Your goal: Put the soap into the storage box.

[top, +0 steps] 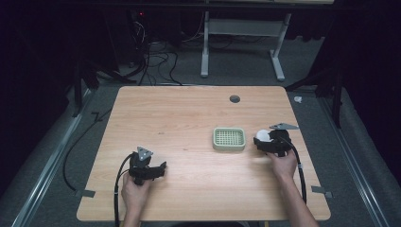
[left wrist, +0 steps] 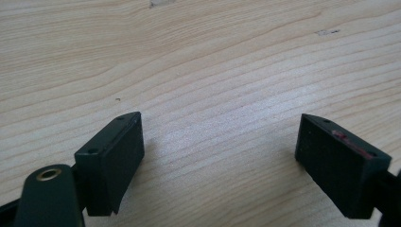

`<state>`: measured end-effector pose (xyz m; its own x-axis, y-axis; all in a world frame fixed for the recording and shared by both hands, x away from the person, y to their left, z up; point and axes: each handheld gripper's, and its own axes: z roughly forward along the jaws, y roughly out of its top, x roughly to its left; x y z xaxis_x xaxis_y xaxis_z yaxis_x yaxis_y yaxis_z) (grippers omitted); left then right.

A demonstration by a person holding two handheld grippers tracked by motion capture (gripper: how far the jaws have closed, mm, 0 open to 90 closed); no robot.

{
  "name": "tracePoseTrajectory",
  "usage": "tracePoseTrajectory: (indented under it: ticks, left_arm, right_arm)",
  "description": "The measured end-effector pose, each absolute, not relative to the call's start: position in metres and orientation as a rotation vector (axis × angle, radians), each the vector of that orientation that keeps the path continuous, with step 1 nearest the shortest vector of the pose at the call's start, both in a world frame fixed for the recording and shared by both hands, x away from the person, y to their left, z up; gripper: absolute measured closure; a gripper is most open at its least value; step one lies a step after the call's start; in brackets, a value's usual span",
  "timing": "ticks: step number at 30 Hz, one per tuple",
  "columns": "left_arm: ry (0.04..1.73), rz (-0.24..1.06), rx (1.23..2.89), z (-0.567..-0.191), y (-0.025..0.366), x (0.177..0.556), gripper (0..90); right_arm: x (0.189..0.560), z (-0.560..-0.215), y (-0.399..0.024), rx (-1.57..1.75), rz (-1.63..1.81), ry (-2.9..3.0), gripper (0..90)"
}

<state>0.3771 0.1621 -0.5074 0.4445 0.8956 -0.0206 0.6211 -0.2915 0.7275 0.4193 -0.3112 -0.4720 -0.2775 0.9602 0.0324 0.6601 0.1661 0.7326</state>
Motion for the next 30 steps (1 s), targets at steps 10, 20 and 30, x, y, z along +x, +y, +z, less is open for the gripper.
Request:
tracePoseTrajectory:
  ticks: [10,20,30]
  left_arm:
    - [1.267,0.522,2.024,-0.507,0.162,0.377,16.7]
    - [1.267,0.522,2.024,-0.507,0.162,0.377,16.8]
    - [1.267,0.522,2.024,-0.507,0.162,0.377,16.8]
  right_arm:
    - [0.413,-0.464,-0.310,1.510,0.937,2.026,24.9]
    - [0.407,-0.458,-0.310,1.503,0.959,2.027,24.8]
    - [0.402,-0.451,-0.308,1.488,0.995,2.037,24.8]
